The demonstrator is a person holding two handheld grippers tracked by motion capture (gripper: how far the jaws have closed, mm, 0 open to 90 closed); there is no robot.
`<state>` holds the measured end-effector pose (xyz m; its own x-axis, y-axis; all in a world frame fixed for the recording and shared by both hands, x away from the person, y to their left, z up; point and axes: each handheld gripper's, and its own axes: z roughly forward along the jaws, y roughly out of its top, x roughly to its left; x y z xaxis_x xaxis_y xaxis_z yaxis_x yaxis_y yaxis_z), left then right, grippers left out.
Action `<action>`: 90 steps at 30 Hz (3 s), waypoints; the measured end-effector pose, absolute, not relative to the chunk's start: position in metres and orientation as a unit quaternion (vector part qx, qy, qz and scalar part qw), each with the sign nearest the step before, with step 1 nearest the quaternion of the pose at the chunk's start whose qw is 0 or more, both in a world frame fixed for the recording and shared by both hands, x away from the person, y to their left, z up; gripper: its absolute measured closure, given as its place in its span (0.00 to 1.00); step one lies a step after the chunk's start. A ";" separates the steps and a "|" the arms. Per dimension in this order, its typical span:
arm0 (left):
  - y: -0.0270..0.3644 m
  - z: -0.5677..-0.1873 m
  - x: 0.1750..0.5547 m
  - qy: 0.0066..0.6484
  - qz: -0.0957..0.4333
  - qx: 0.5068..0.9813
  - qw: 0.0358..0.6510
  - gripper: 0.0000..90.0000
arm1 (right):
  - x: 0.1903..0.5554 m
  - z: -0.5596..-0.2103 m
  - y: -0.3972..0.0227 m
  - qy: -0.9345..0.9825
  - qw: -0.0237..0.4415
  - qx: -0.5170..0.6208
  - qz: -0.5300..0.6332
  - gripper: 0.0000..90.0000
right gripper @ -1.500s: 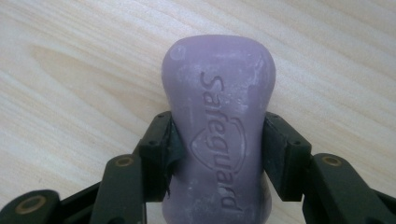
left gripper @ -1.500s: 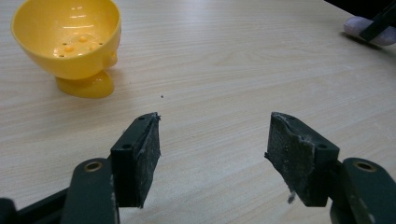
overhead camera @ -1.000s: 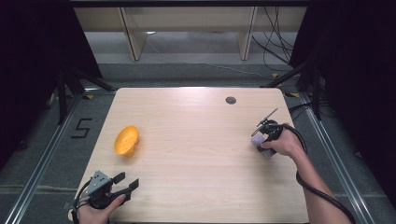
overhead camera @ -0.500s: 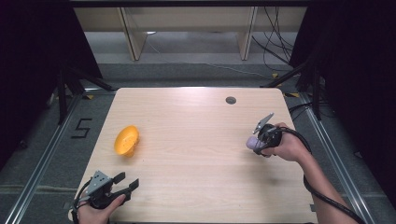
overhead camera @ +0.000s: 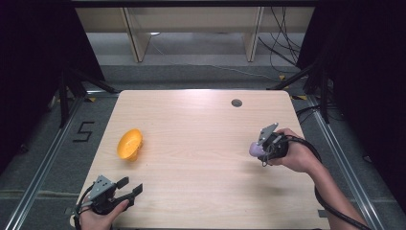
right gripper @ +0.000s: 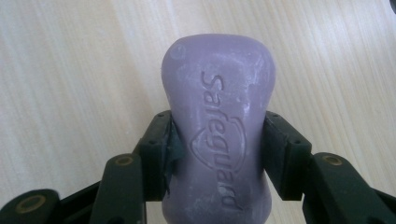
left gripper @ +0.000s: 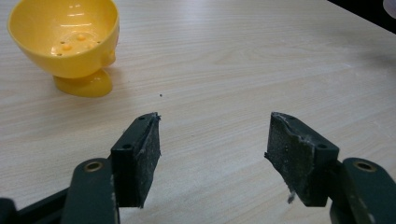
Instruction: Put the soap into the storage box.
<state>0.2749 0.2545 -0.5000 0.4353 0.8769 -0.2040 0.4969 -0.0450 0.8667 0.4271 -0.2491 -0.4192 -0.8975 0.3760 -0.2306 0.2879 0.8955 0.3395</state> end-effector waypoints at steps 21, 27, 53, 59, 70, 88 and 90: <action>0.254 -0.501 0.276 0.493 0.193 0.695 0.486 0.38 | 0.391 -0.416 -0.222 0.963 0.184 0.107 0.168 0.56; 0.254 -0.501 0.276 0.493 0.194 0.697 0.482 0.38 | 0.378 -0.419 -0.213 0.960 0.195 0.099 0.173 0.56; 0.225 -0.475 0.291 0.447 0.150 0.728 0.498 0.38 | 0.334 -0.438 -0.176 0.951 0.219 0.060 0.208 0.56; 0.200 -0.458 0.307 0.412 0.106 0.751 0.504 0.37 | 0.330 -0.437 -0.173 0.947 0.234 0.057 0.212 0.56; 0.126 -0.434 0.333 0.342 0.036 0.790 0.507 0.36 | 0.327 -0.434 -0.167 0.944 0.243 0.047 0.217 0.56; 0.062 -0.435 0.354 0.333 -0.044 0.798 0.500 0.35 | 0.322 -0.433 -0.160 0.943 0.239 0.042 0.227 0.56; 0.060 -0.435 0.354 0.335 -0.050 0.796 0.501 0.35 | 0.323 -0.433 -0.160 0.942 0.248 0.039 0.222 0.56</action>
